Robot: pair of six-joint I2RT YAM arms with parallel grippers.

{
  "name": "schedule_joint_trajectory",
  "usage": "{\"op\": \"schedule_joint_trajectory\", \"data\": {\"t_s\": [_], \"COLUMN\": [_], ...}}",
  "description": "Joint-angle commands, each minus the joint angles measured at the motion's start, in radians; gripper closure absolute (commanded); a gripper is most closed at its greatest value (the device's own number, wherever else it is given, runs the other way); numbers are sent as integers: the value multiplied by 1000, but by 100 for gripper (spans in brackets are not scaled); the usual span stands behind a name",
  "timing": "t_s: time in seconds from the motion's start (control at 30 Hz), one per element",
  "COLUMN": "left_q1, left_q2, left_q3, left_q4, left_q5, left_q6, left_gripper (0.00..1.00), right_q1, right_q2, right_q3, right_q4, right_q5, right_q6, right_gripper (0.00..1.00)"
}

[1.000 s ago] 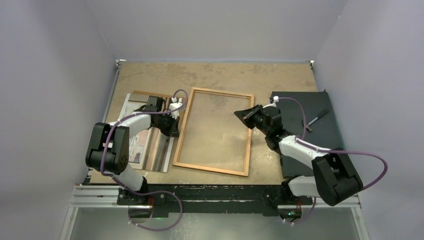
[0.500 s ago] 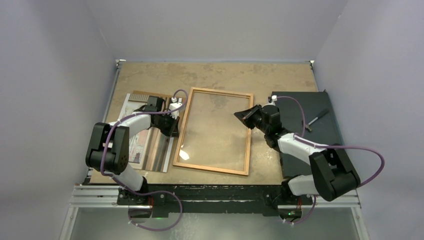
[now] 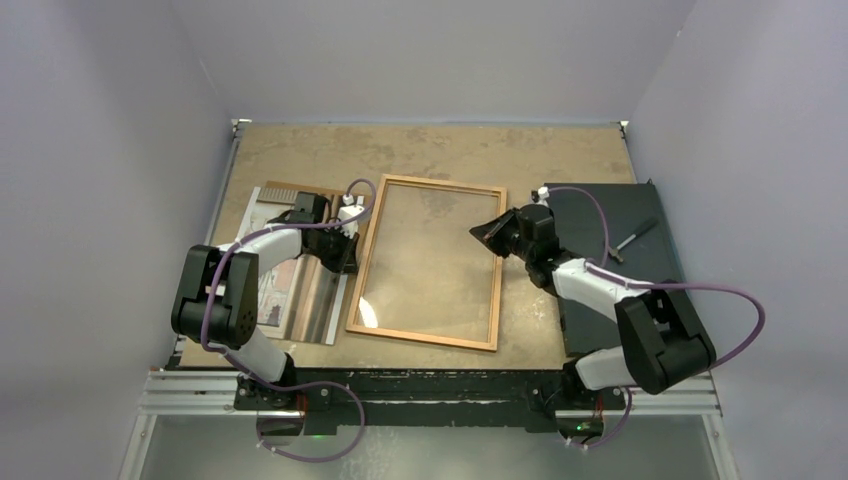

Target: Put the photo into the frame

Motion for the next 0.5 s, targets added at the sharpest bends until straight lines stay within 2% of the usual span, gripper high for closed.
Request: {"op": "schedule_joint_trajectory", "data": {"t_s": [0.0, 0.07, 0.17, 0.47], "left_q1": [-4, -5, -3, -4], "left_q2": [4, 6, 6, 12], "left_q3": [7, 8, 8, 10], "left_q4": [12, 12, 10, 9], "left_q5": [63, 63, 62, 60], "left_q6": [17, 17, 17, 17], "left_gripper": [100, 100, 100, 100], "right_q1": [20, 20, 20, 26], "right_q2": [6, 18, 38, 101], "right_q3": [84, 105, 129, 233], "right_q4": [-123, -148, -169, -313], "right_q5": [-4, 2, -2, 37], "right_q6": [-90, -113, -144, -253], "right_gripper": [100, 98, 91, 46]}}
